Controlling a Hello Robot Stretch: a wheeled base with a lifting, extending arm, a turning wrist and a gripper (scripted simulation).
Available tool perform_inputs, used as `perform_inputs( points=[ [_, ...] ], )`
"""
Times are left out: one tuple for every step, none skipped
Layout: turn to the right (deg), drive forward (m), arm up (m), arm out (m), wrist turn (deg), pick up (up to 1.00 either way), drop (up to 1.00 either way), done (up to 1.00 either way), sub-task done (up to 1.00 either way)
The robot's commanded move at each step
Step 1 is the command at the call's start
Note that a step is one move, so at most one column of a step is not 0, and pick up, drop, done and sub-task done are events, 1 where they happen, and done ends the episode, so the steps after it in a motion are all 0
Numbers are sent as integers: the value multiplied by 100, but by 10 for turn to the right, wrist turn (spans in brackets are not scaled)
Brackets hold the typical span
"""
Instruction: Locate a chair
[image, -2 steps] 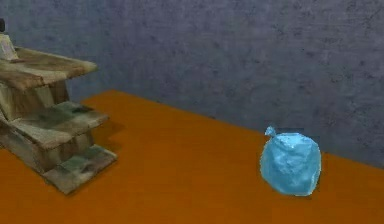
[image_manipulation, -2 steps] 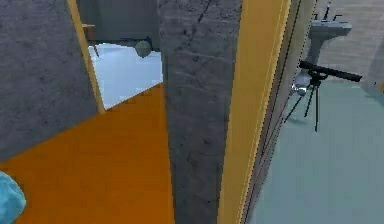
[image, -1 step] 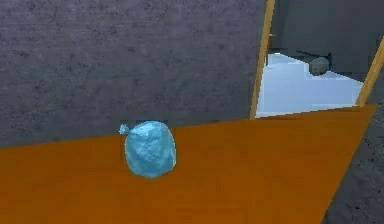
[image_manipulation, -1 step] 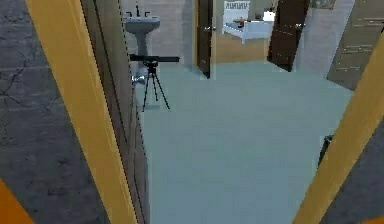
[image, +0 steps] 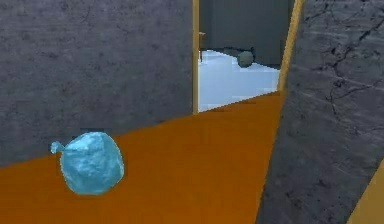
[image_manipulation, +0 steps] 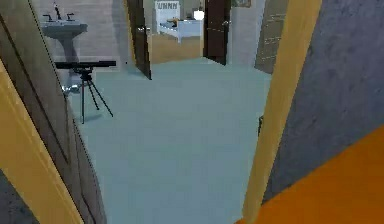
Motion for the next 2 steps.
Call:
perform_inputs(
  points=[
    [30, 0, 0, 0, 0, 0, 0, 0, 0],
    [0, 100, 0, 0, 0, 0, 0, 0, 0]
  ],
)
